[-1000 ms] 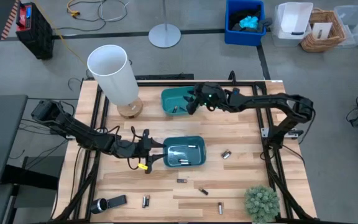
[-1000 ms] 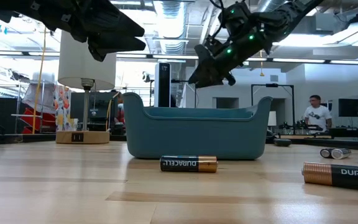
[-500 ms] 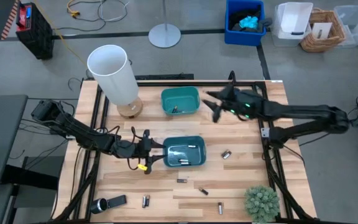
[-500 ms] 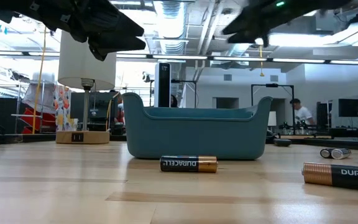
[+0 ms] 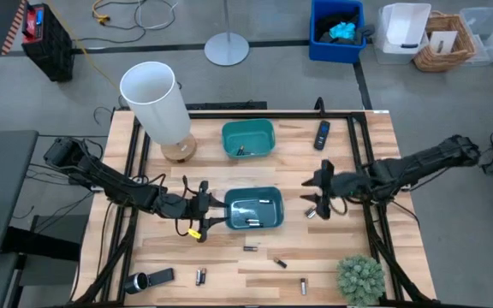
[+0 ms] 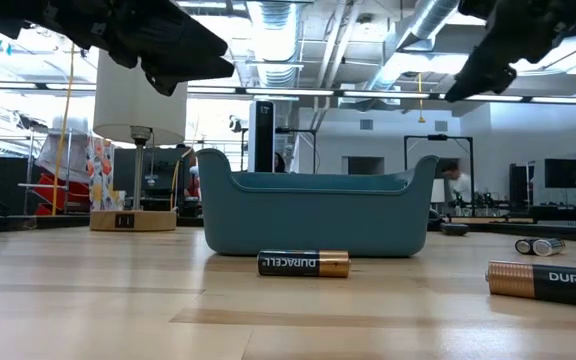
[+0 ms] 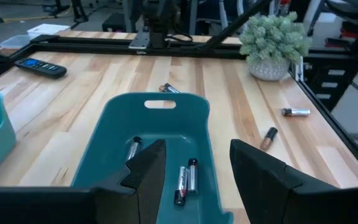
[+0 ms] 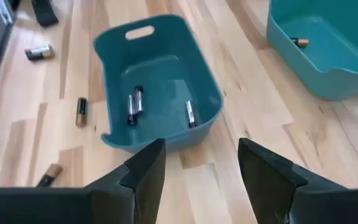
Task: Sort batteries
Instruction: Put the black battery into the green bin
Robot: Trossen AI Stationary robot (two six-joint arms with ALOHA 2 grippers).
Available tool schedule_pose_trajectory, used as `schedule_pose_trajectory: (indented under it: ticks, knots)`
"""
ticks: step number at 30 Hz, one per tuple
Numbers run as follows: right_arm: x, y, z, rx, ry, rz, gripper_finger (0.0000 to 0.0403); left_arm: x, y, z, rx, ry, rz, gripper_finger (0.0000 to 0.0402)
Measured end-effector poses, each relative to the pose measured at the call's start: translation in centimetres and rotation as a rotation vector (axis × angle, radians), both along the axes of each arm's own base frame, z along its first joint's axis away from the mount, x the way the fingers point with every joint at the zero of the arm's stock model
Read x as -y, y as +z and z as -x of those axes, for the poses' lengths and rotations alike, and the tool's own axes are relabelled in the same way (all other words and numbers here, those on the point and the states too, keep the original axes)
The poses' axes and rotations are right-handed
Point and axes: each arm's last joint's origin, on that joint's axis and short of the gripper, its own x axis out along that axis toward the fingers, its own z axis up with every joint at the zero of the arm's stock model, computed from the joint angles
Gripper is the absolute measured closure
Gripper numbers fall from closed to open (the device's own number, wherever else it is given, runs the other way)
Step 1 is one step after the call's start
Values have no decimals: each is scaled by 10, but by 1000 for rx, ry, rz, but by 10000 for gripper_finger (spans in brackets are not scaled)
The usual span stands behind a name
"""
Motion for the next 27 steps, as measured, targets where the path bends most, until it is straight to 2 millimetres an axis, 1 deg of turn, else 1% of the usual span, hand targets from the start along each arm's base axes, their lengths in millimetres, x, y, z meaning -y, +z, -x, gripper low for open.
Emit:
schedule_pose_trajectory:
  ticks: [3, 8, 12, 14, 18, 23, 27]
  knots:
    - [-11, -6, -3, -16, -6, 38, 187, 8, 1, 3, 3, -52, -12, 228]
    - [-31, -11, -11, 17, 37, 20, 187, 28, 3, 10, 2, -145, -44, 228]
    - [-42, -14, -15, 42, 39, 30, 187, 48, 3, 4, -7, -207, -76, 228]
    - [-45, -16, -16, 51, 30, 35, 187, 58, -3, -6, -41, -228, -93, 228]
    - [-51, -15, -19, 85, 36, 19, 187, 78, -17, -32, -105, -246, -100, 228]
    - [-60, -13, -17, 118, 50, 20, 187, 101, -19, -60, -102, -262, -113, 228]
    - [-64, -13, -15, 130, 57, 28, 187, 116, -34, -78, -184, -263, -158, 228]
